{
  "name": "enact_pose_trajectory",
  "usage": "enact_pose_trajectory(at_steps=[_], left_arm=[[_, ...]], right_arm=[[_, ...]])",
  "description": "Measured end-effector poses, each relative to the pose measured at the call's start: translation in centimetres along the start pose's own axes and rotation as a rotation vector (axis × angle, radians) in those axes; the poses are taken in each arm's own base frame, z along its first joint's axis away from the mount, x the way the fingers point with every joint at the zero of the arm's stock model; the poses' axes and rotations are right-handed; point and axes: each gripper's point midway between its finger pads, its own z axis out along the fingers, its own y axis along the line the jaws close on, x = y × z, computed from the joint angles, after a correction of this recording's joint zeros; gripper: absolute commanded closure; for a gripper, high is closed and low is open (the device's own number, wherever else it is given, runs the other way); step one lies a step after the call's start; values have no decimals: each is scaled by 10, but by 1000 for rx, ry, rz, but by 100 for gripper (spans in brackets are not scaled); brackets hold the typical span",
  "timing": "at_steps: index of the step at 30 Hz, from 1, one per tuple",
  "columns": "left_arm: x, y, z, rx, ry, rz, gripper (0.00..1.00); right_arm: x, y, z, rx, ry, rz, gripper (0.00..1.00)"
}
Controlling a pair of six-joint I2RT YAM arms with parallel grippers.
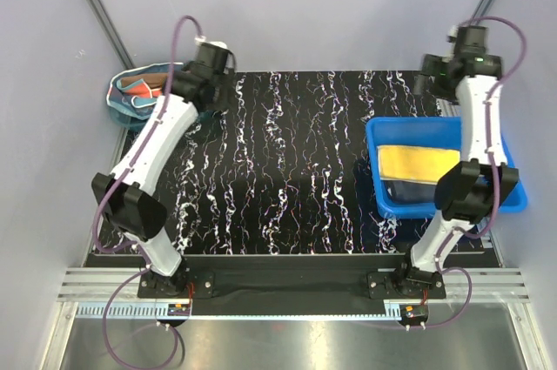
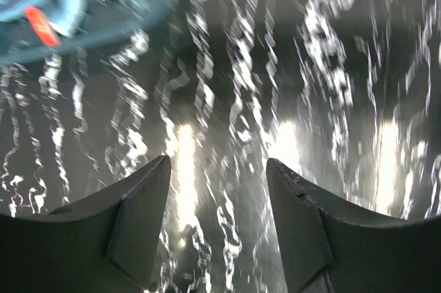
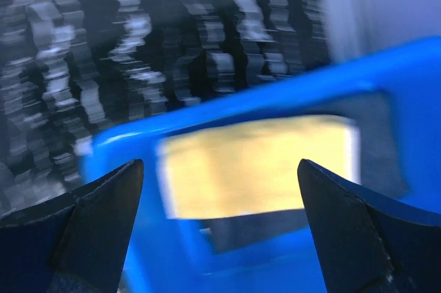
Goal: Fold and stack the towels
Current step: Neatly place the folded towel into the bin, then grab crumpled towel
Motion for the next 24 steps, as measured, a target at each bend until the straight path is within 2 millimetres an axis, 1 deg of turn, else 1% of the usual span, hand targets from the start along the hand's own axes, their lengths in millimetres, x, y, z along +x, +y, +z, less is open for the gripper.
enact_pose_trajectory(at_steps=[1,2,3,4,5,6,7,8,9,10,12,13,17,19,21,22,23,24], left_arm=[[-9,11,1,-13,-19,-30,36],[-22,29,3,-35,-46,-72,36],[-31,43,4,-56,-66,-102,36],[-40,64,7,-87,-87,-143,36],[-49,84,12,-115,-106,-182,36],[-54,98,17,-137,-116,-207,38],[-59,115,24,-161,-127,-234,40],[-61,133,38,-188,-128,-256,41],[-62,145,50,-200,-124,-259,41],[-63,153,62,-204,-117,-255,40],[-60,161,97,-200,-89,-225,37],[-58,162,117,-196,-72,-204,37],[-40,154,197,-133,5,-132,34],[-29,151,230,-125,37,-113,34],[-16,152,262,-132,62,-102,34],[-10,153,275,-134,69,-103,36],[-4,154,285,-136,76,-104,38],[2,156,294,-138,85,-105,42]], right_arm=[[-3,26,-7,-40,-21,-12,0],[-4,54,-15,-89,-38,-27,0],[-3,79,-22,-140,-50,-42,0],[1,110,-31,-199,-61,-63,0],[6,137,-40,-260,-64,-80,0],[13,163,-49,-320,-67,-100,0],[21,185,-57,-379,-70,-115,0],[30,203,-66,-435,-71,-131,0],[39,216,-72,-482,-71,-139,0],[49,224,-78,-522,-65,-142,0],[60,231,-85,-574,-56,-130,0],[61,234,-87,-595,-57,-117,0],[53,246,-90,-667,-77,-84,0],[51,251,-90,-693,-81,-86,0],[51,256,-85,-704,-68,-92,0],[51,259,-81,-704,-61,-96,0],[50,261,-76,-705,-52,-101,0],[51,263,-70,-702,-44,-107,0]])
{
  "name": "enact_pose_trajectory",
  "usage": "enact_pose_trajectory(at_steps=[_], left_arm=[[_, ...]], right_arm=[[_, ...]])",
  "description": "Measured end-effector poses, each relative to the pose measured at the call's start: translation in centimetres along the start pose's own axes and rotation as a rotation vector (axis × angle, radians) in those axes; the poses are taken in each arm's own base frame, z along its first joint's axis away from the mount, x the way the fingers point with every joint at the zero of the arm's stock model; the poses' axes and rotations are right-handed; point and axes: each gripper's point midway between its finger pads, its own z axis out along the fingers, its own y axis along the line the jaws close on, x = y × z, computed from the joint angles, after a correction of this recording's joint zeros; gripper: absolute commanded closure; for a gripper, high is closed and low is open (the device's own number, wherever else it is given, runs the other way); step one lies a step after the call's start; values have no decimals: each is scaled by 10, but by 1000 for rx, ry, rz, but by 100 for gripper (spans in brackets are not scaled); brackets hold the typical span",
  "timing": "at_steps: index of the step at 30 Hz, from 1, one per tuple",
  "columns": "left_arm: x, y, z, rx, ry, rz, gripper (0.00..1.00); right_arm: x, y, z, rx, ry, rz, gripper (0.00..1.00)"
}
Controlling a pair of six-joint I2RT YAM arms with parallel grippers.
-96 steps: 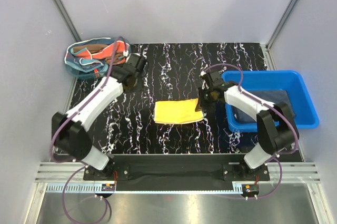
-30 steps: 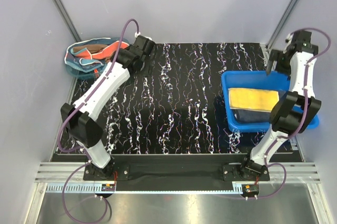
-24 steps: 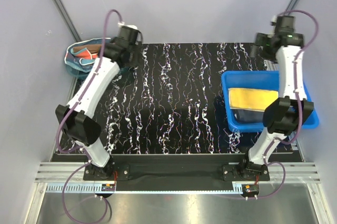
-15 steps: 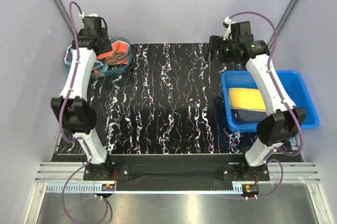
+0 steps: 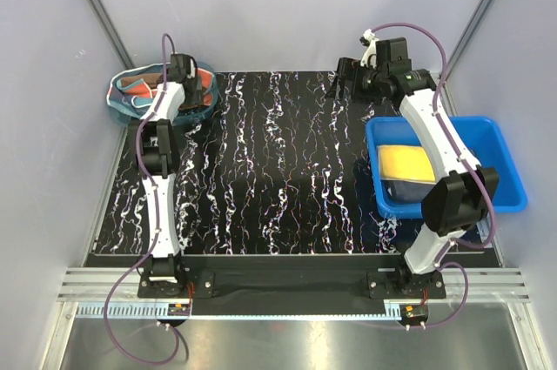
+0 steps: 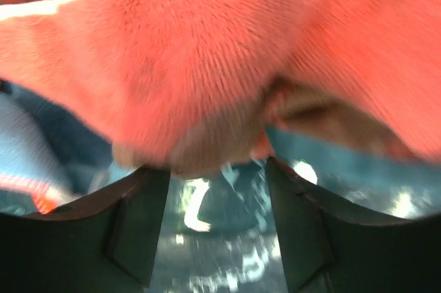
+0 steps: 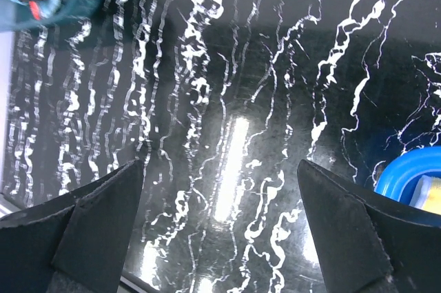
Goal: Fold and stack the towels
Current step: Grab crumpled towel, then move the towel to the center of the board
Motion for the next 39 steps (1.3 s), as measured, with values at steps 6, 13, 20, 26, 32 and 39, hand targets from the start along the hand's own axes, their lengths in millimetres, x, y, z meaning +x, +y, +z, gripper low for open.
enact_pose_trajectory(at_steps=[6,13,20,26,32,39], left_arm=[[-13,9,12,6,-59,-22,100],[-63,-5,-40,95,-186,-34,100],[-167,-58,-272,249,-604,11,100],[-129,-135,-489,580,-872,73,100],[-23,-146,-452,662,-650,45,96],[219,-141,-277,490,45,-20,81]], right_arm=[[9,-11,22,19,63,-12,0],[10,-12,26,18,79,-17,0],[10,-5,24,-21,81,-27,0],[13,3,5,-40,47,-15,0],[22,8,-19,-48,19,-21,0],[47,-7,-5,-8,89,4,4]])
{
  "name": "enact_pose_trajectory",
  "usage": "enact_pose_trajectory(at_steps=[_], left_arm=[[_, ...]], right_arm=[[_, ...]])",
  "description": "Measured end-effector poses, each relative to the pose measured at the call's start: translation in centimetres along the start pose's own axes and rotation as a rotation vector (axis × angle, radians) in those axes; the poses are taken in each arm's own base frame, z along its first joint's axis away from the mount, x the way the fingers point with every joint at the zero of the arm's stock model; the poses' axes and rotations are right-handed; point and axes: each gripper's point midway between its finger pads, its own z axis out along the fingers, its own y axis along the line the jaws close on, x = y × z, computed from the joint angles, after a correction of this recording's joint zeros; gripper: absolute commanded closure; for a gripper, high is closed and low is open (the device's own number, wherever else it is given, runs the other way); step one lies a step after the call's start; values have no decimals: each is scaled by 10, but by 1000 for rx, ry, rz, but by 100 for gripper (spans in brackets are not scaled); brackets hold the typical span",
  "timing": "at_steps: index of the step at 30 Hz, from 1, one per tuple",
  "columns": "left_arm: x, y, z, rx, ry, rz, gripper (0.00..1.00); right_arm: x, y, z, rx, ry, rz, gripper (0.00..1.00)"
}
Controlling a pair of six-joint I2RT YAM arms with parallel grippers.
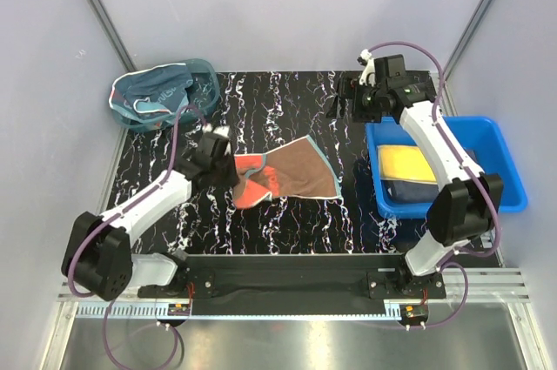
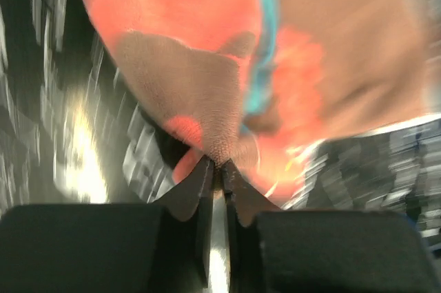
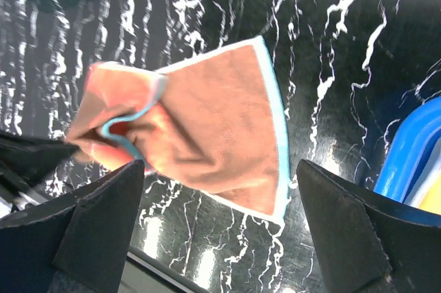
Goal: Fold and stack the towels
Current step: Move the towel to the center of the board
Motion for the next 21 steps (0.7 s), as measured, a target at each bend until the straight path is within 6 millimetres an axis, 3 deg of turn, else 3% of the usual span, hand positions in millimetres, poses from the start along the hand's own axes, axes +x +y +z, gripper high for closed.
enact_pose_trajectory(at_steps=[2,4,9,13,17,21], left_arm=[[34,22,4,-85,84,-55,73],[41,32,2,-145,91,-101,66],[15,35,-11,-174,-40,-162,48],[0,42,-20,-207,-113,-195,44],[-27,29,-16,-141,-156,-169,44],[-97,-9,9,-94,-169,-115,48]], right_arm=[[8,-4,12,16,34,5,7],[20,-2,28,29,79,-2,14],[62,22,69,13,206,-60,28],[88,33,105,11,293,-109,43],[92,11,136,94,319,-113,44],[100,-4,144,148,334,-82,44]])
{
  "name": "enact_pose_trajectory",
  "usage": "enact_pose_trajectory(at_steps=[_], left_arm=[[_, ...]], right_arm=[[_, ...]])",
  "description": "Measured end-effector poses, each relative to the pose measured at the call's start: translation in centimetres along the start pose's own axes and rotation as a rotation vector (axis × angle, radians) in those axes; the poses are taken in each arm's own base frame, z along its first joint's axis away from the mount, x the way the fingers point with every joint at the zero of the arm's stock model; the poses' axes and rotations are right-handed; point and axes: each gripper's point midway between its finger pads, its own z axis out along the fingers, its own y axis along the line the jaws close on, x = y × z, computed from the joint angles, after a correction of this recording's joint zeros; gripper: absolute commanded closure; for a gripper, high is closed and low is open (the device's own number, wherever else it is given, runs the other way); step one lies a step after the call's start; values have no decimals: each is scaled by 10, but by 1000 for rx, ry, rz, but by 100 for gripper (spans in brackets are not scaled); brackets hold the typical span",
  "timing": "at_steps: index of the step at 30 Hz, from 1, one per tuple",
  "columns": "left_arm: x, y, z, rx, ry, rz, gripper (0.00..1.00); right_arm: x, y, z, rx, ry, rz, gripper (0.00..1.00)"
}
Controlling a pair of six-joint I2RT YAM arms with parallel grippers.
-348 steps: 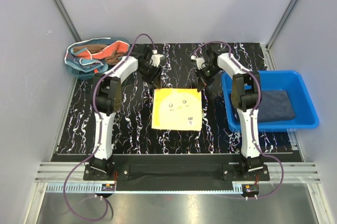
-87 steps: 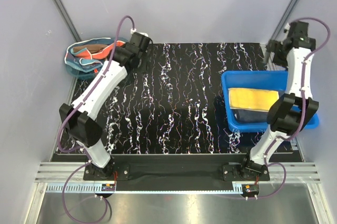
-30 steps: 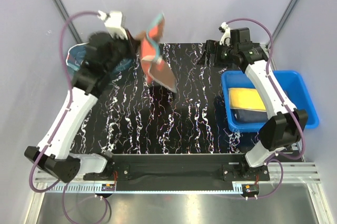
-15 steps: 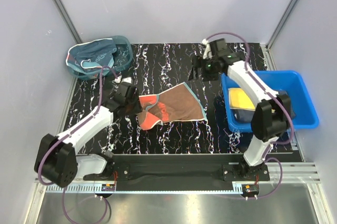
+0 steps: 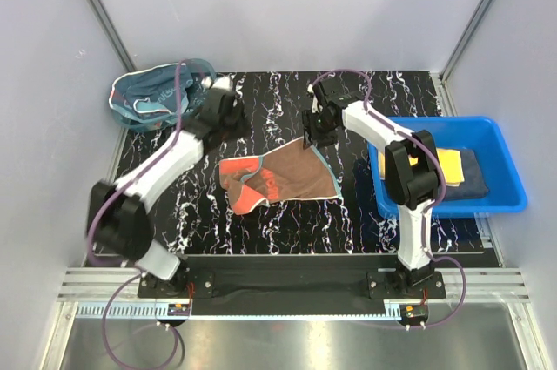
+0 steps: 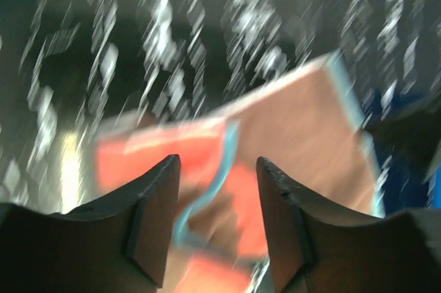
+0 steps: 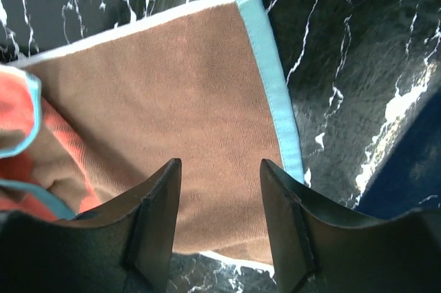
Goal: Fold and stack the towels
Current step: Flatten out the crumpled towel
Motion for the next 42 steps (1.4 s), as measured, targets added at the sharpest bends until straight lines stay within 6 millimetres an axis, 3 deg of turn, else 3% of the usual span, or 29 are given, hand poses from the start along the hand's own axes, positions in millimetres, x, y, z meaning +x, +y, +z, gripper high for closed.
enact_pose_trajectory(at_steps=[2,3,6,10,12,14,19,21,24,27,29,31,34,36,39,40,41,42], left_arm=[[-20,-17,25,13,-17,4,48],[-21,-19,33,12,-10,3,48],[13,-8,54,1,95,-22,48],[53,19,57,-24,214,-82,46],[60,35,53,-51,239,-109,44],[51,47,44,-60,216,-144,43],[-3,74,29,-8,85,-296,46],[-5,88,31,-25,83,-330,48],[28,95,35,-37,151,-347,53],[86,105,36,-66,273,-376,59],[122,110,31,-92,340,-393,63],[139,109,23,-87,350,-412,74],[150,94,7,-45,331,-411,84],[161,83,-3,-23,336,-405,87],[171,59,-30,36,324,-389,77],[167,50,-41,72,297,-384,71],[159,39,-53,121,262,-381,59],[148,31,-63,167,214,-376,57]], right_arm=[[-4,-1,5,3,-15,2,46],[-6,-1,9,3,-18,2,47],[-14,-1,30,-5,-23,-4,53],[-8,-4,62,-19,12,-23,53],[-18,0,64,-38,-5,-38,53],[-27,8,66,-69,-21,-55,53],[-40,42,86,-194,-33,-125,53],[-45,65,95,-245,-44,-188,53],[-47,104,105,-293,-67,-328,53],[-36,140,108,-327,-66,-423,52],[-26,159,106,-342,-57,-460,44],[-25,165,103,-334,-66,-478,41],[-34,150,91,-245,-91,-449,38],[-44,136,72,-192,-114,-398,40],[-65,113,24,-131,-172,-294,44],[-70,106,9,-116,-192,-268,45],[-74,94,-14,-96,-220,-227,46],[-76,84,-31,-83,-241,-193,47]])
